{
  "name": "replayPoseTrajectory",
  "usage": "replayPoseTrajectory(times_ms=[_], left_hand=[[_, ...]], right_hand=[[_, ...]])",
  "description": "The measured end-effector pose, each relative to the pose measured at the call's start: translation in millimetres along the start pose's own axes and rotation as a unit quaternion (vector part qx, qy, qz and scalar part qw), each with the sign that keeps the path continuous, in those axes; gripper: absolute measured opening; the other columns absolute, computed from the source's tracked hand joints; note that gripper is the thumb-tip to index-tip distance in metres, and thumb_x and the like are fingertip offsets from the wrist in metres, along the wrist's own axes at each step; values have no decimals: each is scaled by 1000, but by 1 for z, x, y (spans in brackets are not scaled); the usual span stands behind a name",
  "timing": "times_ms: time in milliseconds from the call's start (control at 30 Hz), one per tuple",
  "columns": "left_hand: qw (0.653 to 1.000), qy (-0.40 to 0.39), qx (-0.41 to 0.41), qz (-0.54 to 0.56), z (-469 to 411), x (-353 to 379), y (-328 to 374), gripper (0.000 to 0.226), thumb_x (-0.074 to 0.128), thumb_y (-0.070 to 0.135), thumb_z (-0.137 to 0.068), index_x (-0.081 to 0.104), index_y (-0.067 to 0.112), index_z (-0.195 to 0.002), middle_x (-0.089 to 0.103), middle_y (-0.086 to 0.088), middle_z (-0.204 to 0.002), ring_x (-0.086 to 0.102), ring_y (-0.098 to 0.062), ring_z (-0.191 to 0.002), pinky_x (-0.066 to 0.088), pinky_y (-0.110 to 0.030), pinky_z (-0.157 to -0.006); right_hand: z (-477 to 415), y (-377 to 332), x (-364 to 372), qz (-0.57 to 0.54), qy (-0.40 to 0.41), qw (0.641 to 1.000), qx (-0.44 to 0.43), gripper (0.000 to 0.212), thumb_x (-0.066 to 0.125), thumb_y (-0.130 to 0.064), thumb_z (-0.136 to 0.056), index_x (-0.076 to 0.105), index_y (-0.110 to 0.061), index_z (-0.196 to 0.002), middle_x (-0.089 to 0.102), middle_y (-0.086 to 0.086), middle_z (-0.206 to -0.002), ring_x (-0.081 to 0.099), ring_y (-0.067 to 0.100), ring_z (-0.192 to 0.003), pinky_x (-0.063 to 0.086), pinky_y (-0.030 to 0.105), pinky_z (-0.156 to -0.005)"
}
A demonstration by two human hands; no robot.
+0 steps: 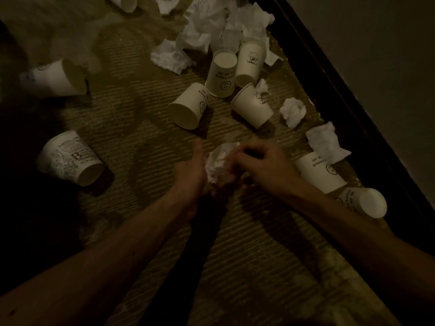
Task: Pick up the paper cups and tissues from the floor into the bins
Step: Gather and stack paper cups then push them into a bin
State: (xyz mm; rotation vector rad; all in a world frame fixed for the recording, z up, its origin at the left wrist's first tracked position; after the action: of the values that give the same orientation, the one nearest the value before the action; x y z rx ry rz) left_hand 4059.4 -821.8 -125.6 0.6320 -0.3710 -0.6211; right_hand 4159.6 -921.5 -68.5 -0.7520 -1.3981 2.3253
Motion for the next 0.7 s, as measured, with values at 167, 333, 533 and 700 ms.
replayPoseTrajectory(times_ms=[167, 333, 533, 700], left_hand=[[999, -23, 23, 22, 3, 5, 2, 67, 42, 70, -91, 75, 13, -84, 73, -5, -65, 69, -16, -50, 49, -22, -40], [996, -42, 84, -8, 2, 18, 1, 39, 63, 47, -91, 63, 14, -72, 63, 4, -49, 60, -8, -39, 43, -16, -37], [990, -65, 101, -69, 2, 27, 4, 31, 65, 35, -92, 62, 9, -76, 65, 3, -52, 56, -7, -40, 45, -18, -39], [988, -43, 93, -114, 4, 34, 12, 46, 61, 58, -87, 62, 14, -72, 66, 5, -50, 62, -7, -43, 45, -18, -40]], right_hand=[[7, 4, 4, -22, -40, 994, 95, 24, 51, -11, -96, 71, -19, -87, 72, 13, -90, 64, 22, -81, 52, 43, -75], [9, 0, 6, -28, -119, 981, 154, 28, 44, -10, -98, 67, 3, -107, 72, 24, -97, 67, 19, -74, 52, 19, -60], [-23, -7, -80, 179, 119, 976, 43, 29, 47, -24, -100, 72, -13, -90, 70, 7, -90, 65, 21, -82, 48, 33, -67], [-42, 47, -145, 310, 101, 927, 184, 31, 37, -29, -103, 60, -8, -105, 58, 9, -95, 57, 23, -89, 41, 27, -71]])
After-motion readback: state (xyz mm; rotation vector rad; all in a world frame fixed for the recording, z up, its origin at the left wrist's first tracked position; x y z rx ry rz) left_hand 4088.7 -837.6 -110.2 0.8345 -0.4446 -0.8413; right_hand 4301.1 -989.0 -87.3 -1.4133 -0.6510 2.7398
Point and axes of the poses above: each hand's wrist, its own z-axis away from the middle knuckle, its own x-axis out of the palm, y = z × x, the point moved 3 cm from there along -z, towards the middle knuckle
